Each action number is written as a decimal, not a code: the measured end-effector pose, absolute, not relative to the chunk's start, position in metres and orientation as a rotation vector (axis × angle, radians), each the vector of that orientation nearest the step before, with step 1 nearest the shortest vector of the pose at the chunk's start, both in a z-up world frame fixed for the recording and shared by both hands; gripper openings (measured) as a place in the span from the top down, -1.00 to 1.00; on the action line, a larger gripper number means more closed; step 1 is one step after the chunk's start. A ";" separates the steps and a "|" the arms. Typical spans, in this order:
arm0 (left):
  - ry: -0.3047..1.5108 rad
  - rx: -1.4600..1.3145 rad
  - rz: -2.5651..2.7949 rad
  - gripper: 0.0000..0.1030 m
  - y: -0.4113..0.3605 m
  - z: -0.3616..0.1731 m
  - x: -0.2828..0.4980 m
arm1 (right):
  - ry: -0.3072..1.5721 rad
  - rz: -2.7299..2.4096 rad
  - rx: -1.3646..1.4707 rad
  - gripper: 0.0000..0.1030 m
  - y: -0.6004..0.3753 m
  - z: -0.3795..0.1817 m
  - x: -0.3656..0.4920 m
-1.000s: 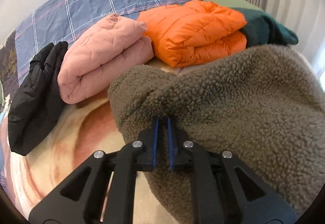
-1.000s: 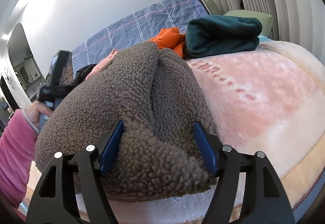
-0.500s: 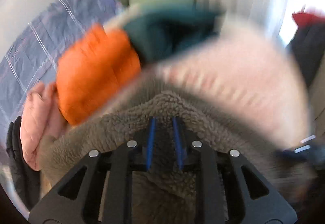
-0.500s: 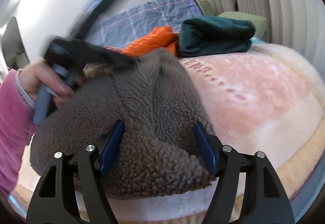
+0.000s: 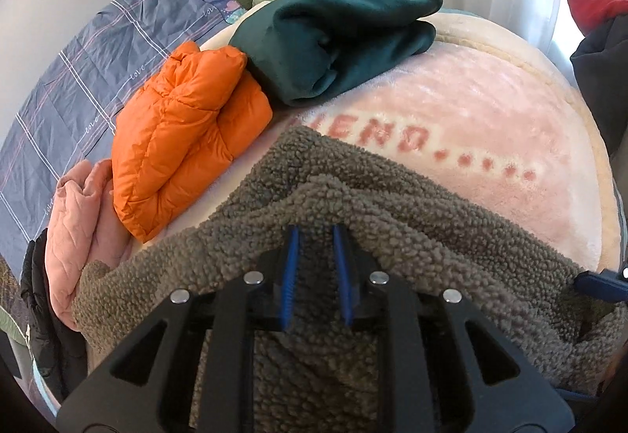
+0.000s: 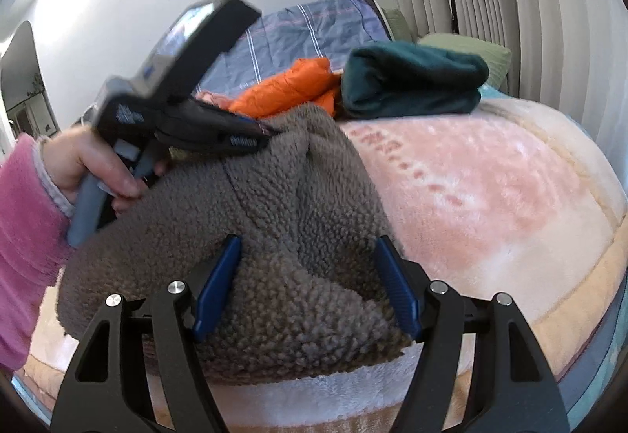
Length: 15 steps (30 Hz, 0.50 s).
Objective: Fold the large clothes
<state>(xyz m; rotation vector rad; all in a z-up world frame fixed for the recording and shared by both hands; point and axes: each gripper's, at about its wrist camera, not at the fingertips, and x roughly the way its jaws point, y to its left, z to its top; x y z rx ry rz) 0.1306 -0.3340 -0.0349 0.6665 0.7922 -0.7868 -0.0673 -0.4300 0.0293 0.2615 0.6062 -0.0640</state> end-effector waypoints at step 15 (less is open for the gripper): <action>0.742 0.680 -0.744 0.58 -0.336 -0.033 0.122 | 0.658 0.047 0.367 0.42 -0.443 0.012 -0.056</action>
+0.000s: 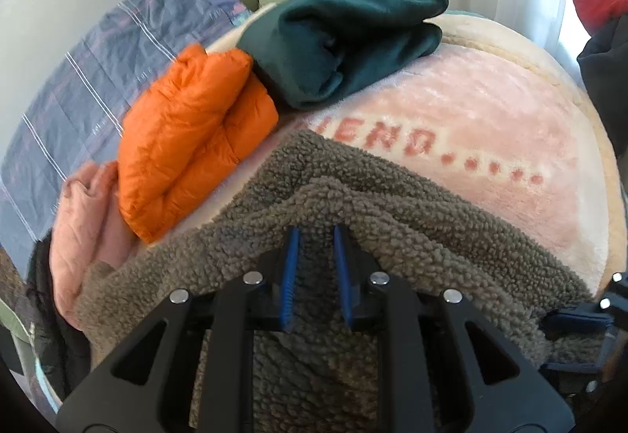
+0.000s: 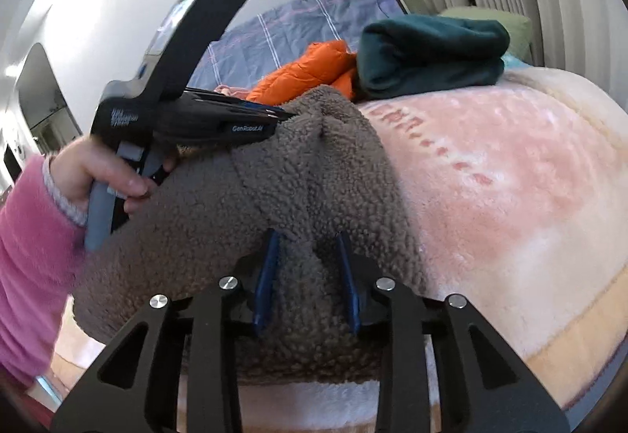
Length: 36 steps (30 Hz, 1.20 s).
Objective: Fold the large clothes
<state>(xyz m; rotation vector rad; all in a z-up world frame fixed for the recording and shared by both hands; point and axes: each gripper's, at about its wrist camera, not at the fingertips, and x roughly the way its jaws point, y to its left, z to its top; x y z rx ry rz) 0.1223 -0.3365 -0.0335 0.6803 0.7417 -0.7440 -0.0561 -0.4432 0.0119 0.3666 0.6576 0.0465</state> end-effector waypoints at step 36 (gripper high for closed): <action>0.607 0.589 -0.391 -0.72 -0.134 -0.076 -0.045 | 0.619 -0.142 0.199 -0.52 -0.425 0.014 -0.064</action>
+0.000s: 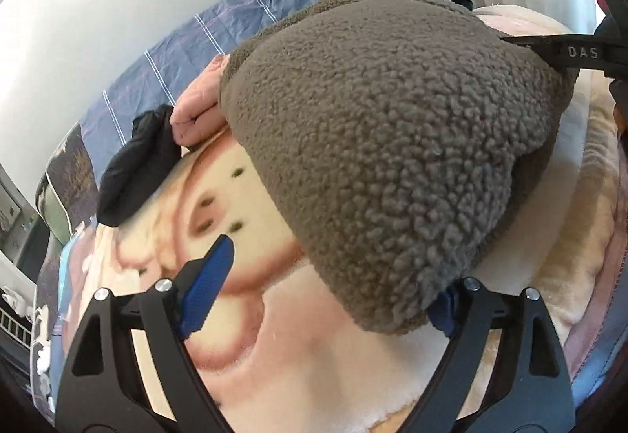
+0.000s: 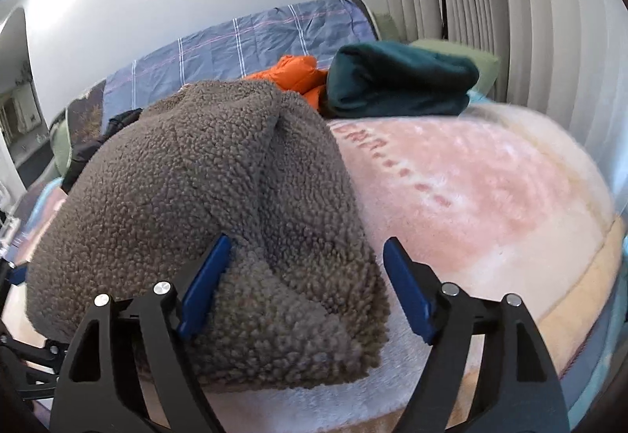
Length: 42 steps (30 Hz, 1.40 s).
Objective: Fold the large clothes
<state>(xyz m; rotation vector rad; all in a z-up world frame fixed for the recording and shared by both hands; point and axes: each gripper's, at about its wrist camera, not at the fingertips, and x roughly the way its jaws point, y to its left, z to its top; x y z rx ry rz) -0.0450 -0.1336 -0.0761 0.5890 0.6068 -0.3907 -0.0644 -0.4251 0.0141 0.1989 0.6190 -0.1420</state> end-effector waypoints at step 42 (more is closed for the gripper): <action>0.667 0.193 -0.671 0.33 -0.169 0.033 0.099 | 0.605 -0.023 0.224 0.77 -0.413 0.027 -0.071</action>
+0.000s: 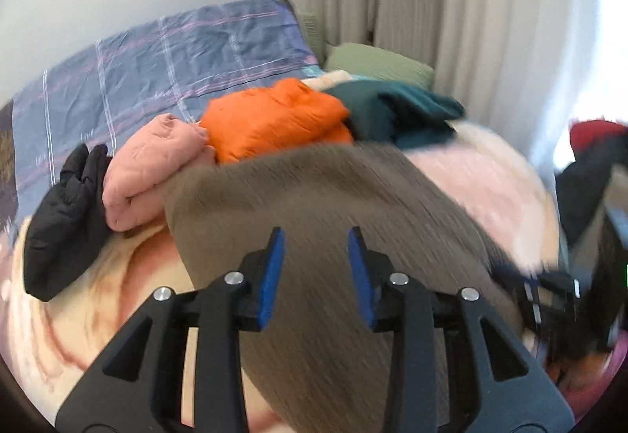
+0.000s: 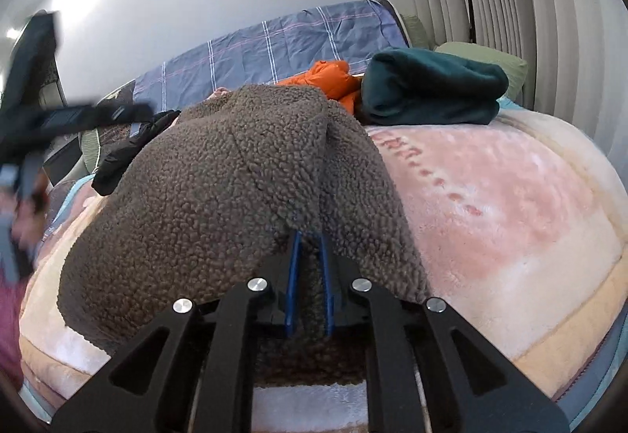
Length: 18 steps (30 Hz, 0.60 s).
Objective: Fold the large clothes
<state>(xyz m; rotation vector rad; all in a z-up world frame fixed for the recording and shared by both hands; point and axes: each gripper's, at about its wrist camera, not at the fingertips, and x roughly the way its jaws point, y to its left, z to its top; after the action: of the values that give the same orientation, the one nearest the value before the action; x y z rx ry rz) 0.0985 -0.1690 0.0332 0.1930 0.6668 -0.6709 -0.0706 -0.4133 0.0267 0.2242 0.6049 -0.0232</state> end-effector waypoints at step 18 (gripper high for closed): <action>0.750 0.219 -0.516 0.12 -0.163 -0.008 0.204 | 0.636 -0.017 0.291 0.32 -0.432 0.018 -0.065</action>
<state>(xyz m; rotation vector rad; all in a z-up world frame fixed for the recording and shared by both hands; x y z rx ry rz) 0.2036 -0.1632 -0.0081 0.2190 0.7499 -0.5156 -0.0651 -0.4319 0.0178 0.2911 0.6363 -0.0172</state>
